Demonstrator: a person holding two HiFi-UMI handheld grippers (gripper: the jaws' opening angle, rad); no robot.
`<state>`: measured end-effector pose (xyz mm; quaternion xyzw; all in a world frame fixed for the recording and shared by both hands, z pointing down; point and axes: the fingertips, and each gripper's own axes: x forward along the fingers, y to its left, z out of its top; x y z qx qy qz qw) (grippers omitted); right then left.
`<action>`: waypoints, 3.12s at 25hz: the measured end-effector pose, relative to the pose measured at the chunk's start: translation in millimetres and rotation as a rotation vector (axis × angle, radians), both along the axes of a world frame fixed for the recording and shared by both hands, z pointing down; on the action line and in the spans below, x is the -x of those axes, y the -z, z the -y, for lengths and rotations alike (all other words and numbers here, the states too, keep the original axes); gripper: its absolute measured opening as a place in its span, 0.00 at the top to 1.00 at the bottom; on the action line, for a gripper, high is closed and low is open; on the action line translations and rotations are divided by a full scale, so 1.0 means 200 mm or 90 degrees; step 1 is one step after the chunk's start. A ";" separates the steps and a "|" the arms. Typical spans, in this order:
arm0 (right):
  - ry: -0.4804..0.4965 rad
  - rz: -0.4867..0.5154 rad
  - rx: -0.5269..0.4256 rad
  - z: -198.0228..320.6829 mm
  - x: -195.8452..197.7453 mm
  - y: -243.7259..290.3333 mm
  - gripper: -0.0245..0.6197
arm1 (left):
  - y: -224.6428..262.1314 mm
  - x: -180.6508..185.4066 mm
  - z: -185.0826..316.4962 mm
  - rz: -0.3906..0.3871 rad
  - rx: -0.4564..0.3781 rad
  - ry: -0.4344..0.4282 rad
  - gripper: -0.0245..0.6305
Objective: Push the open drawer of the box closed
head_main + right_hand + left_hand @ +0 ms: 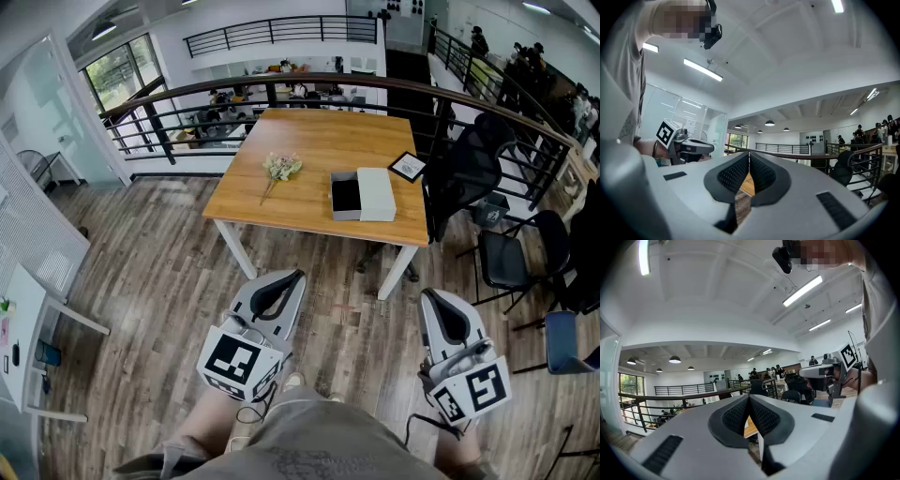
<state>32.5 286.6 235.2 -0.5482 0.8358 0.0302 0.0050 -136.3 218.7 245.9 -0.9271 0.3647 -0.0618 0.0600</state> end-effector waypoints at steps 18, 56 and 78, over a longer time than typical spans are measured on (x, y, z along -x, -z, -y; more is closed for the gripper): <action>0.001 0.005 0.020 0.03 -0.09 -0.11 0.91 | -0.04 -0.07 0.02 0.018 -0.004 0.017 0.94; -0.032 0.034 0.194 1.69 -0.36 -0.54 0.91 | -0.64 -0.26 1.82 0.161 0.089 0.028 0.73; -0.039 0.009 0.410 2.53 -0.36 -1.20 0.91 | -1.92 -0.52 2.54 0.438 0.285 -0.217 0.71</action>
